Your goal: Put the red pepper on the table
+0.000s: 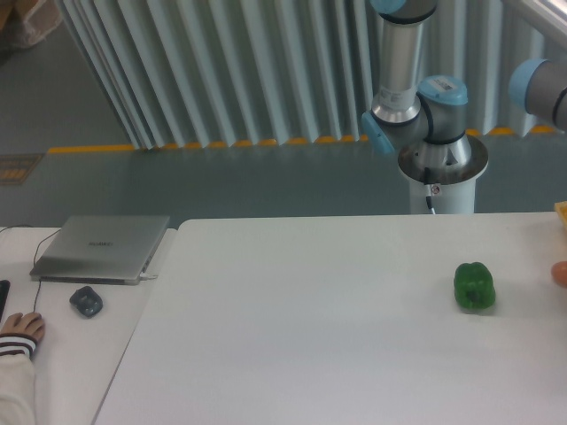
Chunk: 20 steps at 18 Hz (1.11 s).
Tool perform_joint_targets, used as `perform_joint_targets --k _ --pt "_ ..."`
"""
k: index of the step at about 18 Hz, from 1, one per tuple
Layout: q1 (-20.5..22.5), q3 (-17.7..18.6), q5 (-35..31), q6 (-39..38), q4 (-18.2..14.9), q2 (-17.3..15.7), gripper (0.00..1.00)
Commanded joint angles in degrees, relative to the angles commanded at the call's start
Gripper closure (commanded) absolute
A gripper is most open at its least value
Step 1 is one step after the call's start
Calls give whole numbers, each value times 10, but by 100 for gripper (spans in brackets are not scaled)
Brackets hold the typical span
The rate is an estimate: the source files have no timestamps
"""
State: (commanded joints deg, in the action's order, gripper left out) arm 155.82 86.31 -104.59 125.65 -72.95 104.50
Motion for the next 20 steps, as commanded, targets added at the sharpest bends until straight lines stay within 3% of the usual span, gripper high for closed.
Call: perform_joint_targets --k 6,10,16,20 --pt "60 1 -4 260 1 32 0" --pt "102 1 -7 355 4 46 0" --pt "121 8 -3 314 18 41 0" --pt "128 6 -8 365 24 46 0"
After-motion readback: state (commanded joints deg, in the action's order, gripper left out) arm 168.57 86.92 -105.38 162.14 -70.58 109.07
